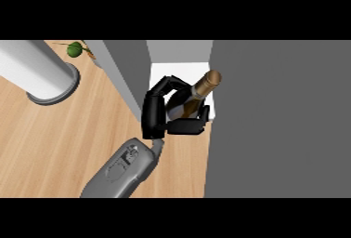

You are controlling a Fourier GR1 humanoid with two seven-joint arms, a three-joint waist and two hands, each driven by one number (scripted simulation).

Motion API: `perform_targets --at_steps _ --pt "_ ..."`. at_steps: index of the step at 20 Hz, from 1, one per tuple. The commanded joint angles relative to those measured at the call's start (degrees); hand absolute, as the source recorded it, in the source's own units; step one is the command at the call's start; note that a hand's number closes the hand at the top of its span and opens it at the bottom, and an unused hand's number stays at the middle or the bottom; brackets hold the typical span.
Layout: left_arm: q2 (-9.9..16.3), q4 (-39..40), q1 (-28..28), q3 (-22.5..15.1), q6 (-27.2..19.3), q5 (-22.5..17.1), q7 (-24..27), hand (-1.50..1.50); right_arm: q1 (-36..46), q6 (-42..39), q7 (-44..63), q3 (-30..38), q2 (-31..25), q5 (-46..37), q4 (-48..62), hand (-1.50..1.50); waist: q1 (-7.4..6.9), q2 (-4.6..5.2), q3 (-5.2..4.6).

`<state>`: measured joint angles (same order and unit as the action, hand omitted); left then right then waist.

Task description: Pick up the wine, place it into the cabinet and close the cabinet

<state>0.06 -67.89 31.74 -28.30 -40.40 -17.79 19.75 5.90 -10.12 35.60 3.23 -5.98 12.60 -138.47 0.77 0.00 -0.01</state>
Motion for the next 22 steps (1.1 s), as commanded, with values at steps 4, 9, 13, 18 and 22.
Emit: perform_targets --at_steps 4,9,13,18,22 --pt "0.72 1.19 -0.36 3.33 1.23 -0.61 1.32 1.5 -4.51 1.06 3.49 -2.22 1.34 2.19 -10.58 -1.5 -0.29 -0.17 0.0" --pt "0.38 8.22 1.05 8.3 5.49 -2.93 7.26 1.5 -3.89 -0.17 2.62 0.86 -0.6 6.34 -8.84 -1.5 -0.04 -0.03 0.01" --pt "-0.04 13.06 7.67 7.28 4.77 -6.73 5.83 1.5 -3.82 -0.06 1.53 0.44 -0.1 5.8 -8.03 -1.5 0.51 0.05 0.01" --pt "-0.05 15.97 9.2 11.6 8.57 -5.1 4.04 1.5 -5.49 -0.03 0.13 -1.9 1.24 3.74 -7.32 -1.5 0.0 0.0 0.01" --pt "0.19 19.59 11.68 12.52 8.25 -5.18 2.37 1.5 -1.45 2.05 5.67 0.54 -0.94 6.33 -9.57 -1.5 0.15 -0.03 0.0"
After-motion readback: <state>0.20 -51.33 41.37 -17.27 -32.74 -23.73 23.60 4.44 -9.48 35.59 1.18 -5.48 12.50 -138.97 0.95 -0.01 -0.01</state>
